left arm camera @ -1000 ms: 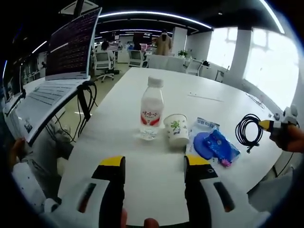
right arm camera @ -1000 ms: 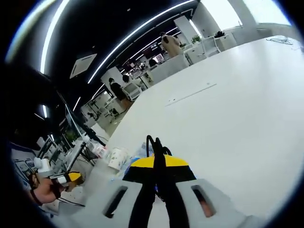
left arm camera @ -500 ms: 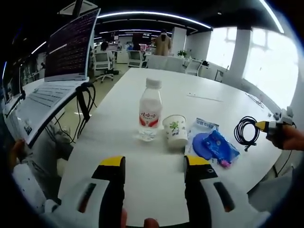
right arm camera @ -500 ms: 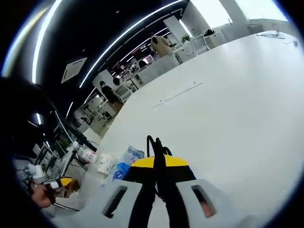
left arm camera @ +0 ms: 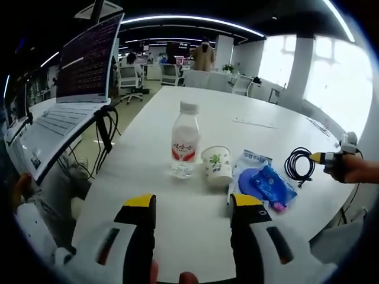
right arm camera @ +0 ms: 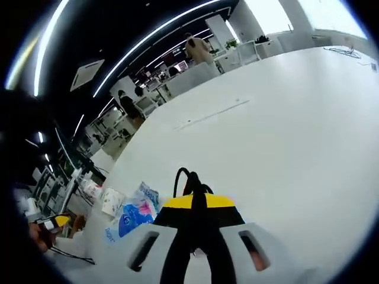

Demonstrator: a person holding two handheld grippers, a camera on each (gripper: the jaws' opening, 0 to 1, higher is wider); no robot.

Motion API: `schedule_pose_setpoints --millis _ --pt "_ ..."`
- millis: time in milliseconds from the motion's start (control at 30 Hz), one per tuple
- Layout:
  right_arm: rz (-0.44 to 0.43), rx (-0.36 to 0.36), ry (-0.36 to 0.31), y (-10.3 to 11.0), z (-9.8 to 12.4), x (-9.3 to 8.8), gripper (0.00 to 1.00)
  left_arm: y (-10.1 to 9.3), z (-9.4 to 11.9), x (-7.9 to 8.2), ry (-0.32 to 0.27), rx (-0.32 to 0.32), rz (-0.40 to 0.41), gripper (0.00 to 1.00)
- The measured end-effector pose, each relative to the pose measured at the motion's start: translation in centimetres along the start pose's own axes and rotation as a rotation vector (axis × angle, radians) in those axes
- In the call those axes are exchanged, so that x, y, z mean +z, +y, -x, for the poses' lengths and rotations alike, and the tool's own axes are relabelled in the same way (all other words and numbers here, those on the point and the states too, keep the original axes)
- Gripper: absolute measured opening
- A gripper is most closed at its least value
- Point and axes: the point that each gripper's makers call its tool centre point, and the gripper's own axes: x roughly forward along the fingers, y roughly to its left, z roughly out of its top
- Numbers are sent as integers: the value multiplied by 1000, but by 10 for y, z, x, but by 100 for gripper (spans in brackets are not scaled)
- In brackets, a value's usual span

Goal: Arrange the tabletop items into an orderly group along one side of the table until the central work area is clear of visible clutter.

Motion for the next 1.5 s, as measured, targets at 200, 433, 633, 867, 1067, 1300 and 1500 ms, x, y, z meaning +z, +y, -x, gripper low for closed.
schedule_pose_setpoints --millis 200,433,633,867,1067,1300,1500 --pt "36 -36 27 -12 -12 7 2 5 4 1 -1 13 1 50" --pt "26 -67 54 -18 -13 0 2 4 6 1 0 16 0 50" --pt "5 -93 69 -27 -12 -3 1 3 7 1 6 15 -10 50" --pt "-29 -102 66 -30 -11 -2 1 1 6 2 15 12 -23 50" --pt "-44 -112 69 -34 -11 -3 1 -2 5 5 14 11 -32 50" --pt "-55 -115 70 -38 -12 -3 5 -6 5 3 16 8 -32 50" --pt "-58 -95 61 -34 -9 1 8 -12 7 2 14 2 -30 50"
